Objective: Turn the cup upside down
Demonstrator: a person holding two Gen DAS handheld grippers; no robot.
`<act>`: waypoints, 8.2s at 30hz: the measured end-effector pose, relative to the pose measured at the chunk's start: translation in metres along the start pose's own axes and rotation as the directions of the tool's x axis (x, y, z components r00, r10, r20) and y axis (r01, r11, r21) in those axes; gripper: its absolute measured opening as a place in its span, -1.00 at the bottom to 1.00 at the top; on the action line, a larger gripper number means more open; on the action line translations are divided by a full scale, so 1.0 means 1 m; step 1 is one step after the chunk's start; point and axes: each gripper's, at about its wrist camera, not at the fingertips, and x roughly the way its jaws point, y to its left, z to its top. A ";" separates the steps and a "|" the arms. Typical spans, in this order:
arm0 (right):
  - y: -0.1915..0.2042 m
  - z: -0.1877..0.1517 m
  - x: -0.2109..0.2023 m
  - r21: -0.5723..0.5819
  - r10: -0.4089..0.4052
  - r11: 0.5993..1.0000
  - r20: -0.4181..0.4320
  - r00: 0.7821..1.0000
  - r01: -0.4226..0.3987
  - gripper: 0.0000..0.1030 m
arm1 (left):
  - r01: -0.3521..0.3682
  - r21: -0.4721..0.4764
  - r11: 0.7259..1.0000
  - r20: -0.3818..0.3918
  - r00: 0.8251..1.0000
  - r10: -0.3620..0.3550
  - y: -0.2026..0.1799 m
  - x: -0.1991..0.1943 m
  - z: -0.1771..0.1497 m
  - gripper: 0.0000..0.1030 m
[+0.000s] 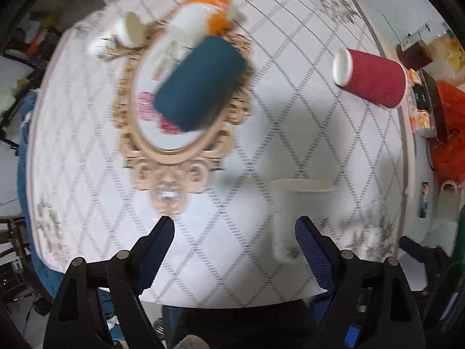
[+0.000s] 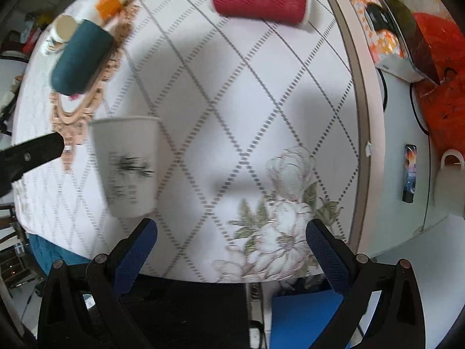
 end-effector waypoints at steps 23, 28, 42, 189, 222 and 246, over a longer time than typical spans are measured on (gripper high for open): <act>0.102 -0.001 -0.073 -0.550 -0.161 0.786 0.258 0.953 0.282 1.00 | -0.054 -0.154 0.987 0.053 0.997 0.063 0.089 -0.004 -0.035 0.65; 0.134 -0.010 -0.064 -0.778 -0.277 0.381 0.419 0.864 0.500 1.00 | -0.042 -0.173 0.984 0.044 0.998 0.050 0.093 0.008 -0.035 0.65; 0.128 -0.080 0.036 -0.360 0.001 -0.865 0.696 0.718 0.350 0.89 | -0.025 -0.205 0.978 -0.006 1.000 0.024 0.096 0.043 -0.039 0.66; 0.071 -0.024 -0.111 0.087 -0.146 0.989 0.487 0.861 0.119 0.90 | -0.042 0.001 0.999 0.258 0.965 0.040 0.056 -0.075 -0.080 0.94; 0.051 -0.231 -0.305 -0.040 -0.048 0.993 0.736 0.675 0.114 0.90 | -0.056 -0.089 0.994 0.538 0.838 0.095 0.018 -0.259 -0.243 0.94; 0.045 -0.265 -0.326 -0.106 0.015 0.990 0.736 0.676 0.093 0.90 | -0.045 -0.137 0.990 0.571 0.813 0.116 0.011 -0.276 -0.294 0.94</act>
